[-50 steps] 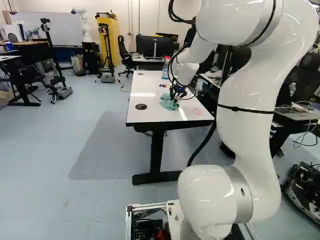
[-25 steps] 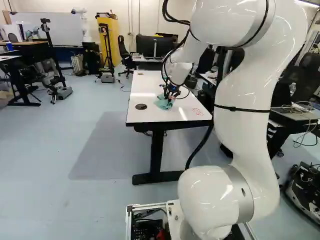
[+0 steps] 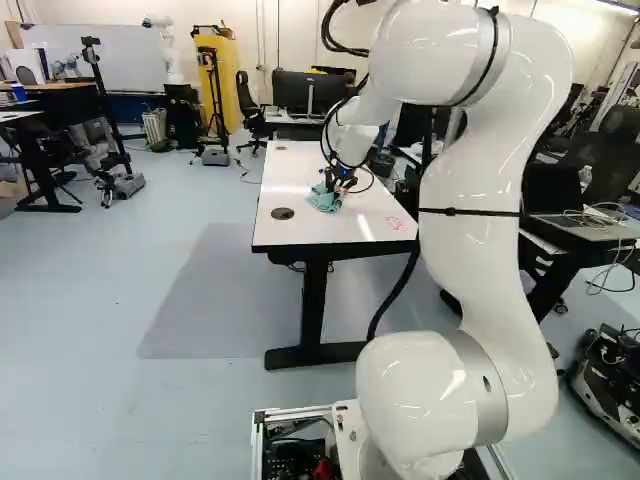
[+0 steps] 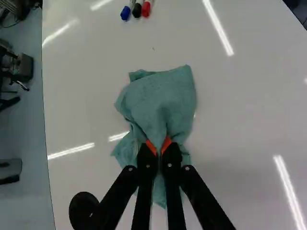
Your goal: Clean the table with the green towel
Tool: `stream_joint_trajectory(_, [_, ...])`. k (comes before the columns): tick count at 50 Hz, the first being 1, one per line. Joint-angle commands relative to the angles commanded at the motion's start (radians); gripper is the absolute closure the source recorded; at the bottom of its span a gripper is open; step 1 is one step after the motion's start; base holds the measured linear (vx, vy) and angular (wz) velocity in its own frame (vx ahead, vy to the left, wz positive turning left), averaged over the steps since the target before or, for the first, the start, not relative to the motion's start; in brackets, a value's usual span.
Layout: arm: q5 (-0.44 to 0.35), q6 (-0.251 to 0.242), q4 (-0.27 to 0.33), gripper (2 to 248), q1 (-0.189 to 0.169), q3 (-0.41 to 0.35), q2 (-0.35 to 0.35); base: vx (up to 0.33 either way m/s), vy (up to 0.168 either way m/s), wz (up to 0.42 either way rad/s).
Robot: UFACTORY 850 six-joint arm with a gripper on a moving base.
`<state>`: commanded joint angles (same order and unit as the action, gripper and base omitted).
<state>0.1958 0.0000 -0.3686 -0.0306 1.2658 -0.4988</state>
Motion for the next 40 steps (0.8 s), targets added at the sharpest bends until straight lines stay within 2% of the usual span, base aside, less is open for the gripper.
stream_joint_trajectory(6, [0.0,0.0,0.0,220,-0.001,0.033,-0.025,0.0,0.0,0.0])
stream_joint_trajectory(19, [0.0,0.0,0.0,220,-0.001,0.032,-0.014,0.0,0.0,0.0])
stream_joint_trajectory(28, [0.0,0.0,0.0,220,-0.001,0.017,0.014,0.0,0.0,0.0])
stream_joint_trajectory(40, [0.0,0.0,0.0,220,0.002,-0.042,0.083,0.0,0.0,0.0])
